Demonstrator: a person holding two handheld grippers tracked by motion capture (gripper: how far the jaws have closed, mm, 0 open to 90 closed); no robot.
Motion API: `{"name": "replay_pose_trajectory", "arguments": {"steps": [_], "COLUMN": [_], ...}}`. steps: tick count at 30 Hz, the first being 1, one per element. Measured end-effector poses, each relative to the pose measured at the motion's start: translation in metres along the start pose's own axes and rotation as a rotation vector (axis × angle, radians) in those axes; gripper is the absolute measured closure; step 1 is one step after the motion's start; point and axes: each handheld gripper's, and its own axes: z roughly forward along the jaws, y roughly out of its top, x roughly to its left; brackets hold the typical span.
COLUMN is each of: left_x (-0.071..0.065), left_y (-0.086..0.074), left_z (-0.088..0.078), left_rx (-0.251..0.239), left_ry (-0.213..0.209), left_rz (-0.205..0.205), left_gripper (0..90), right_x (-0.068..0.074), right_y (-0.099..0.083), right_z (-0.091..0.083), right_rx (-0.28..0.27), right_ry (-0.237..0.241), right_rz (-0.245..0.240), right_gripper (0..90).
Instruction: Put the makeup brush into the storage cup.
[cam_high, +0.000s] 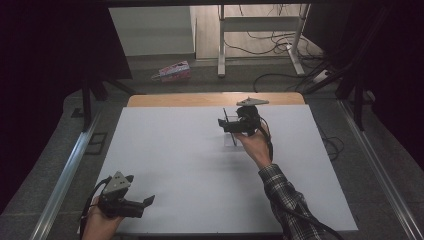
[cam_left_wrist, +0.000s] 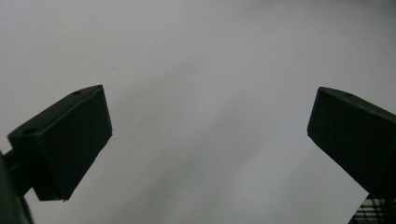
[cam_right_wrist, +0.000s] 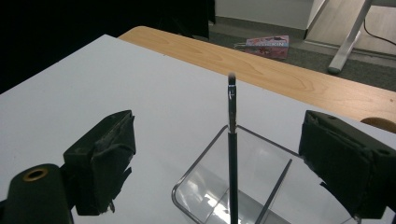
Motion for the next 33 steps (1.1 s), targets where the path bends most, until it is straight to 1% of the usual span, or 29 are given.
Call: {"name": "replay_pose_trajectory", "arguments": {"steps": [2, 8, 14, 22, 33], "left_x": [0.0, 0.002, 0.004, 0.004, 0.004], "left_y": [0.0, -0.001, -0.002, -0.002, -0.002], "left_z": [0.0, -0.001, -0.003, -0.003, -0.003], "left_rx": [-0.002, -0.037, -0.063, -0.069, -0.07], "left_ry": [-0.001, -0.012, -0.019, -0.025, -0.016], "left_rz": [-0.001, -0.013, -0.027, -0.034, -0.025], "left_gripper": [0.3, 0.3, 0.3, 0.2, 0.0], "right_x": [0.001, 0.002, 0.005, 0.011, 0.016], "right_y": [0.0, -0.001, -0.001, -0.003, -0.007], "right_z": [-0.001, -0.004, -0.009, -0.013, -0.02], "right_rx": [0.003, 0.007, 0.012, 0.014, 0.021], "right_ry": [0.001, 0.01, 0.019, 0.041, 0.06], "right_rz": [0.003, 0.0, -0.004, -0.013, -0.026], "right_gripper": [11.0, 10.5, 10.0, 9.1, 7.6]}}
